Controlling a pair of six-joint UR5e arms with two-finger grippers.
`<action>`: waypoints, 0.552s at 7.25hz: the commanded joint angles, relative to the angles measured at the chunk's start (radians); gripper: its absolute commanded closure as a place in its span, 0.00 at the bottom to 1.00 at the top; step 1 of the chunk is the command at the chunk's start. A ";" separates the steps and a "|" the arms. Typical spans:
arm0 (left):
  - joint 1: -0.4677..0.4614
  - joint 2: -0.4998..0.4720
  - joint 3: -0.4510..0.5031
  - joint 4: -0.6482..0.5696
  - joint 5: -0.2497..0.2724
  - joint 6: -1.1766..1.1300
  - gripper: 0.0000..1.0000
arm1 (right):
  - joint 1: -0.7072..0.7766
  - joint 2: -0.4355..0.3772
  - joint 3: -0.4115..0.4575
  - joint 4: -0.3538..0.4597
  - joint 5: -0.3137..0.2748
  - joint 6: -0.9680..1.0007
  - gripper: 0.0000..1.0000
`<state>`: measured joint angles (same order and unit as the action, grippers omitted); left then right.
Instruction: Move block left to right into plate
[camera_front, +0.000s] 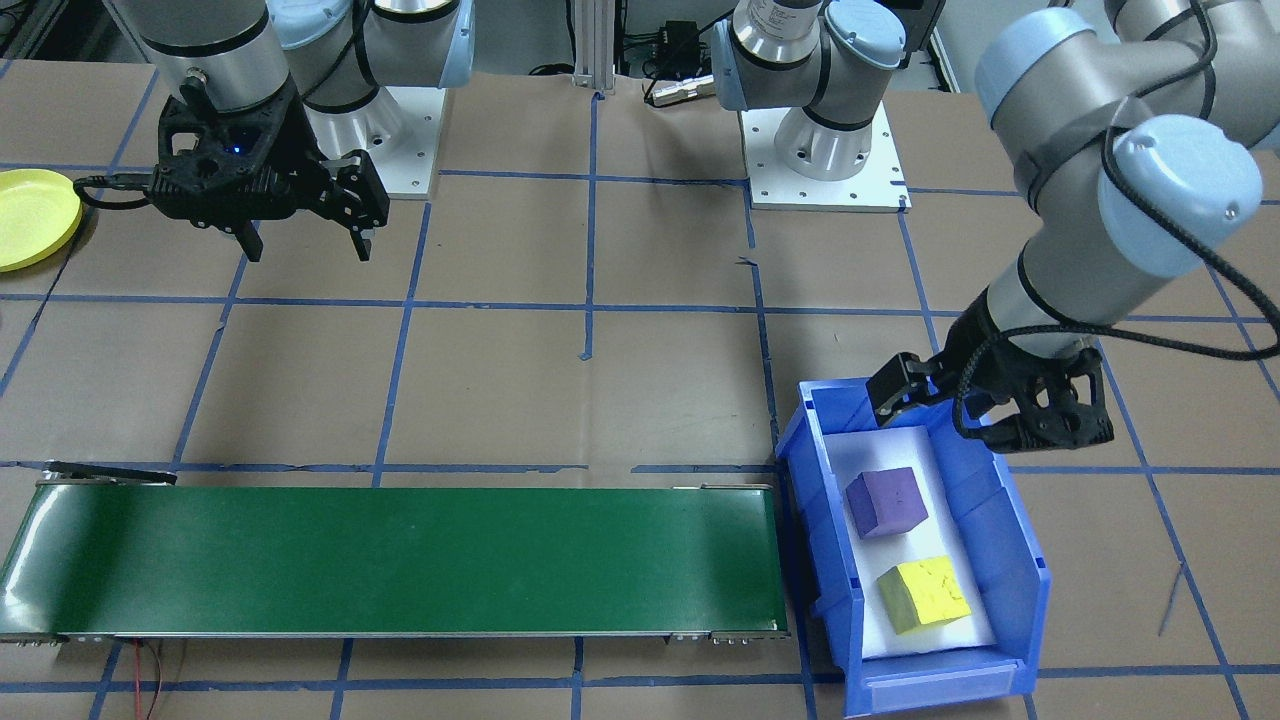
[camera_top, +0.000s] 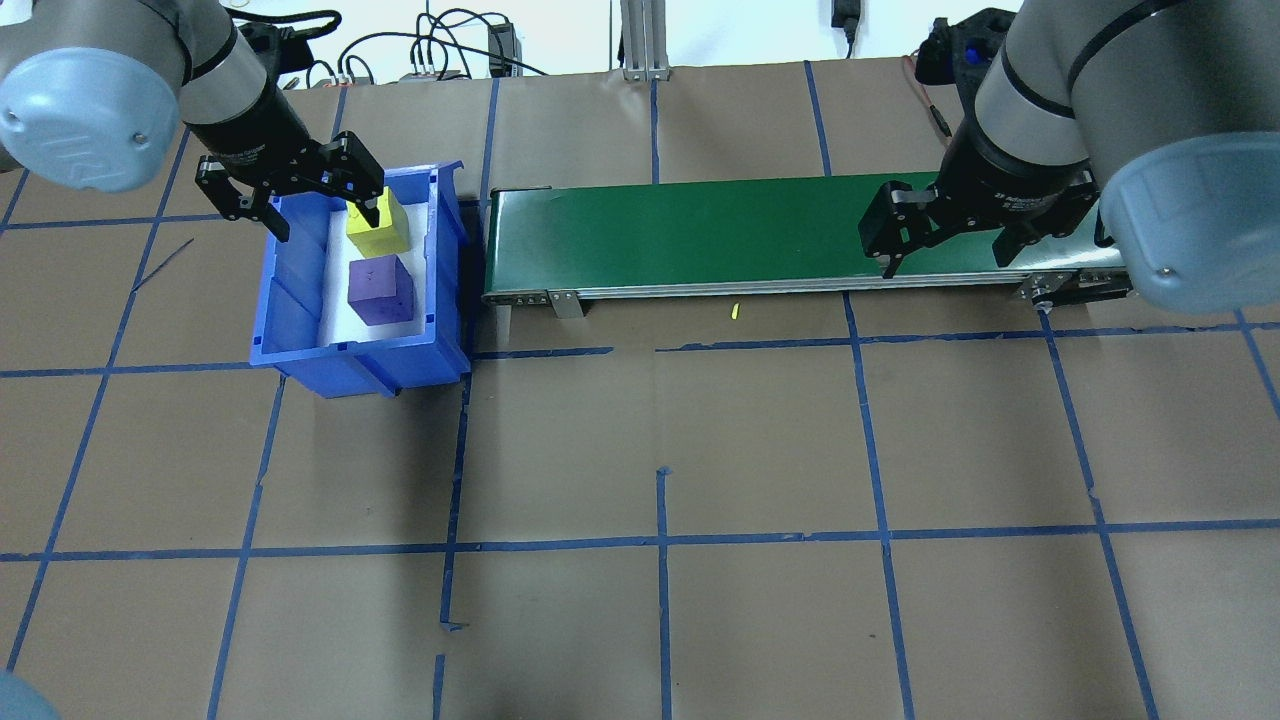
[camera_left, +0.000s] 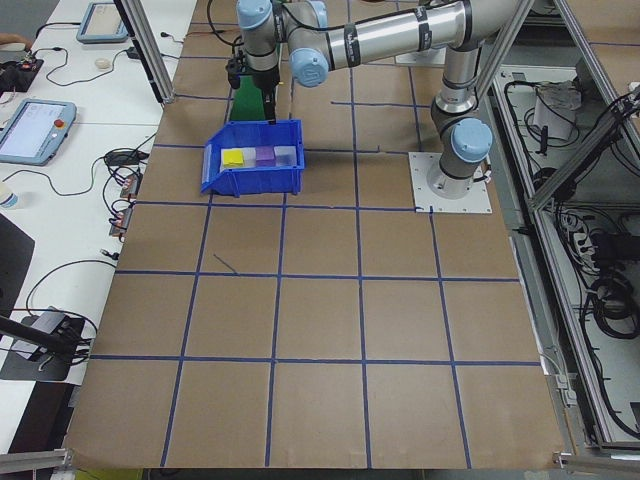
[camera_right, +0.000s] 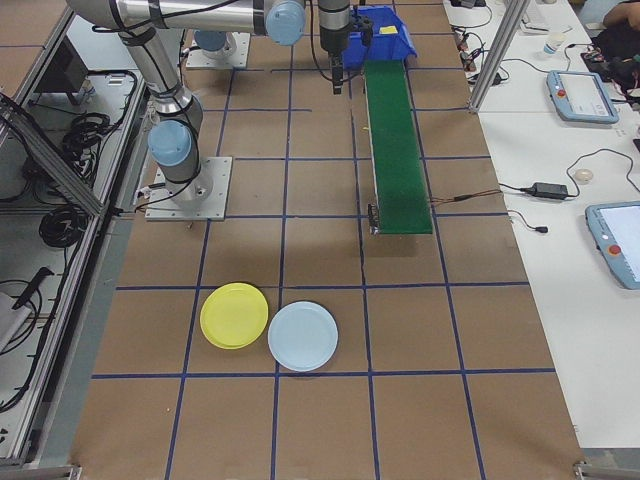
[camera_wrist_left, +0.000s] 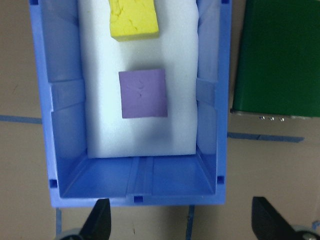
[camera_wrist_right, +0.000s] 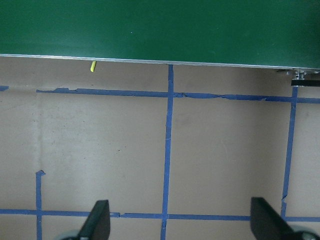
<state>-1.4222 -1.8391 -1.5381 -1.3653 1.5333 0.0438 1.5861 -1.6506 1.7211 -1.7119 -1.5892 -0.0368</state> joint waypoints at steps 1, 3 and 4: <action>0.011 -0.078 0.004 0.086 0.001 0.018 0.00 | 0.000 0.000 0.000 -0.002 0.000 0.000 0.00; 0.020 -0.139 -0.029 0.150 0.001 0.007 0.00 | 0.000 0.000 0.000 0.000 0.000 0.000 0.00; 0.020 -0.152 -0.042 0.172 0.004 0.005 0.00 | 0.000 0.000 0.000 0.000 -0.002 -0.002 0.00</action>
<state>-1.4034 -1.9666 -1.5621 -1.2274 1.5336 0.0521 1.5861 -1.6505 1.7211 -1.7120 -1.5895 -0.0371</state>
